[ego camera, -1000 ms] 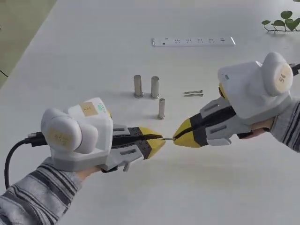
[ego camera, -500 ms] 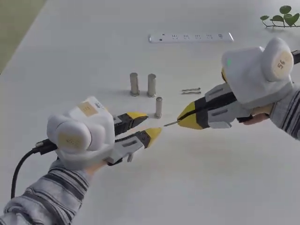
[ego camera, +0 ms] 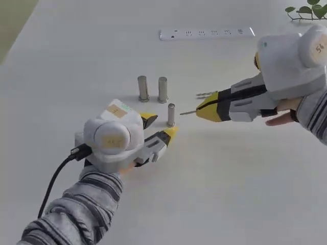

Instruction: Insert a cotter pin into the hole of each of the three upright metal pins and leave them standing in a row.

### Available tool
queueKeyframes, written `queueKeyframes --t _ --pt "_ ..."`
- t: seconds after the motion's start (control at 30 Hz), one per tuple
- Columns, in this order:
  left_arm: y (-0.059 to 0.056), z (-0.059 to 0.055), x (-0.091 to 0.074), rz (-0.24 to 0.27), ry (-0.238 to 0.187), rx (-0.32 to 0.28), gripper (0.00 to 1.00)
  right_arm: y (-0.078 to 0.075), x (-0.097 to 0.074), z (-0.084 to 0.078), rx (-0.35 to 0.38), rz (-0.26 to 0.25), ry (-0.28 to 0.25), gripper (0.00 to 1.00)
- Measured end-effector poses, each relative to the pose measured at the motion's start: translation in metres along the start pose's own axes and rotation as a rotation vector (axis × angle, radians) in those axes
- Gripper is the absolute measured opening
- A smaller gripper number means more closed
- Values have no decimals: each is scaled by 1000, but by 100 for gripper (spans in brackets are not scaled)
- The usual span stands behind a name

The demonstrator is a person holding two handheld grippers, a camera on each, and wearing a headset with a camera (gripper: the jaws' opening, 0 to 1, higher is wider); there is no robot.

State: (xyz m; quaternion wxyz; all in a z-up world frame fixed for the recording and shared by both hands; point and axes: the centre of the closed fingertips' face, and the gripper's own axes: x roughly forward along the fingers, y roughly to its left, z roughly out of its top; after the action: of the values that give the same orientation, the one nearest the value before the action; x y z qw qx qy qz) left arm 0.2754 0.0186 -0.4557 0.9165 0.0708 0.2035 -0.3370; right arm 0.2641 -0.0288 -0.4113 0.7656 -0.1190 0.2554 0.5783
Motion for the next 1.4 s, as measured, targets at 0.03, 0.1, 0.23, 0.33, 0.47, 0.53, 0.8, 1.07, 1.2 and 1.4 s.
queueKeyframes --t 0.03,0.1,0.23,0.33,0.47,0.53,0.8,1.07,1.2,1.4 --pt "0 -1 2 1 0 0 27 -3 0 -1 9 -3 -9 0" --pt "0 -2 7 12 6 -2 27 -5 1 -2 38 -6 -33 0" --pt "4 -4 17 47 11 -33 24 -11 2 -3 77 -12 -67 0" --pt "7 -5 22 63 7 -73 21 -13 4 -5 87 -13 -75 0" --pt "8 -3 28 56 0 -106 18 -15 6 -4 102 -11 -94 0" --pt "8 -2 29 53 -3 -113 17 -16 6 -3 108 -8 -102 0" --pt "5 2 33 46 -17 -125 13 -14 12 0 113 7 -112 0" --pt "5 1 35 48 -10 -131 8 -12 16 1 112 17 -112 0" --pt "6 0 35 45 -7 -134 7 -12 17 1 119 19 -116 0" --pt "5 0 36 46 -5 -108 6 -13 19 1 119 26 -118 0"
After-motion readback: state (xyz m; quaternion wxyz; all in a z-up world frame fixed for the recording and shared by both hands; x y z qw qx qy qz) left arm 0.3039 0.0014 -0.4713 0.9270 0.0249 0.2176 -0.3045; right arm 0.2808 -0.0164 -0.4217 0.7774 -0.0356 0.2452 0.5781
